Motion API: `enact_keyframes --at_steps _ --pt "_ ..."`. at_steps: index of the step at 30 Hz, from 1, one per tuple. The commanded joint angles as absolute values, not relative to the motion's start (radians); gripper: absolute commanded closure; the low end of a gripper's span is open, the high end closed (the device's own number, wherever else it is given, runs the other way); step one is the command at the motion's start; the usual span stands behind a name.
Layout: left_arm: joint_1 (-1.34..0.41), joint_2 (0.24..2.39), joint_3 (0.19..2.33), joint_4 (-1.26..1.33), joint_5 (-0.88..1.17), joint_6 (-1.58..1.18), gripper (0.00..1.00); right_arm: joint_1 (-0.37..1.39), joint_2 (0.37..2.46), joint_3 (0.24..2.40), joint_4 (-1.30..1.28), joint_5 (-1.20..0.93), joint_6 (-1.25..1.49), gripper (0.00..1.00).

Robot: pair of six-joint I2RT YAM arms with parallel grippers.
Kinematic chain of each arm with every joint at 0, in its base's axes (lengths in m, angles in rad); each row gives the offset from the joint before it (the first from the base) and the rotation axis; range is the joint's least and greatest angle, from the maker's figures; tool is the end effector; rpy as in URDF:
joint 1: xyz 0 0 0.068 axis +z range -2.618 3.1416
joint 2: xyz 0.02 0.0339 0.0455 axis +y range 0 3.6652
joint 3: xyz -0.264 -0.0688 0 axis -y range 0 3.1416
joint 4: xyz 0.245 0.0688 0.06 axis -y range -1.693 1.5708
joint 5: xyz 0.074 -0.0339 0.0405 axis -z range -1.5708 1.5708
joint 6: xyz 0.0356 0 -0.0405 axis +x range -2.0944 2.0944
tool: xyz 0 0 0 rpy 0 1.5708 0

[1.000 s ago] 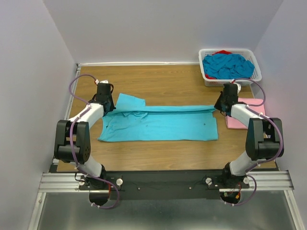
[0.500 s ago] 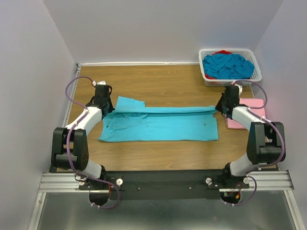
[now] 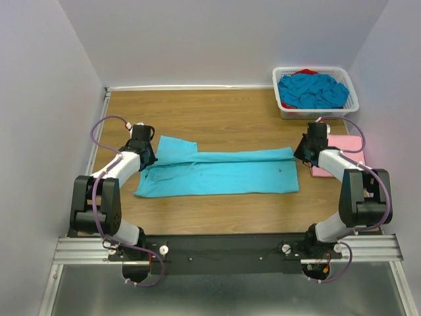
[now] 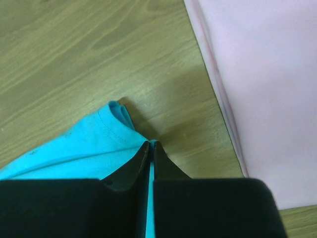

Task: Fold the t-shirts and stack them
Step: Fold the tshirt

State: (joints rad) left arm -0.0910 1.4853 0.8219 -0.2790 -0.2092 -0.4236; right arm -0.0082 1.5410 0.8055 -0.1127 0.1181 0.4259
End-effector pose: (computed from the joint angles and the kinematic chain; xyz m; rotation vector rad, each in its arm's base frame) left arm 0.2909 -0.0191 0.1849 -0.4946 2.4347 0.0468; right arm 0.3063 -0.0067 0.1755 0.5718 2.3430 0.0495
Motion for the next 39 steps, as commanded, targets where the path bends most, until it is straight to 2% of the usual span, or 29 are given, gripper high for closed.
enact_keyframes --at_steps 1,2,3,5,6,8,10,11,17,25,36,39 --pt "-0.081 1.454 0.808 -0.302 -0.232 -0.451 0.89 -0.018 1.530 0.795 -0.175 0.052 0.446 0.77" --pt "-0.081 1.438 0.810 -0.305 -0.232 -0.449 0.82 -0.018 1.529 0.795 -0.175 0.052 0.449 0.71" --pt "-0.081 1.419 0.808 -0.307 -0.232 -0.448 0.67 -0.018 1.504 0.795 -0.189 0.038 0.454 0.65" --pt "-0.084 1.355 0.816 -0.313 -0.236 -0.442 0.55 -0.018 1.477 0.802 -0.215 0.014 0.457 0.51" --pt "-0.084 1.335 0.821 -0.313 -0.238 -0.439 0.44 -0.018 1.450 0.807 -0.225 0.008 0.457 0.47" --pt "-0.087 1.290 0.847 -0.311 -0.245 -0.425 0.37 -0.018 1.424 0.825 -0.253 -0.026 0.457 0.40" --pt "-0.094 1.285 0.890 -0.302 -0.255 -0.411 0.33 -0.015 1.393 0.834 -0.271 -0.044 0.459 0.38" --pt "-0.104 1.296 0.905 -0.290 -0.255 -0.394 0.21 -0.015 1.382 0.836 -0.281 -0.060 0.459 0.37" --pt "-0.153 1.537 1.077 -0.288 -0.252 -0.370 0.22 0.012 1.275 0.818 -0.296 -0.101 0.431 0.34" --pt "-0.227 1.857 1.302 -0.313 -0.293 -0.387 0.41 0.061 1.143 0.755 -0.347 -0.207 0.413 0.29" --pt "-0.247 2.028 1.365 -0.333 -0.261 -0.410 0.49 0.069 1.058 0.684 -0.382 -0.250 0.408 0.29" --pt "-0.255 2.043 1.355 -0.336 -0.261 -0.419 0.59 0.068 1.055 0.683 -0.382 -0.245 0.405 0.29"
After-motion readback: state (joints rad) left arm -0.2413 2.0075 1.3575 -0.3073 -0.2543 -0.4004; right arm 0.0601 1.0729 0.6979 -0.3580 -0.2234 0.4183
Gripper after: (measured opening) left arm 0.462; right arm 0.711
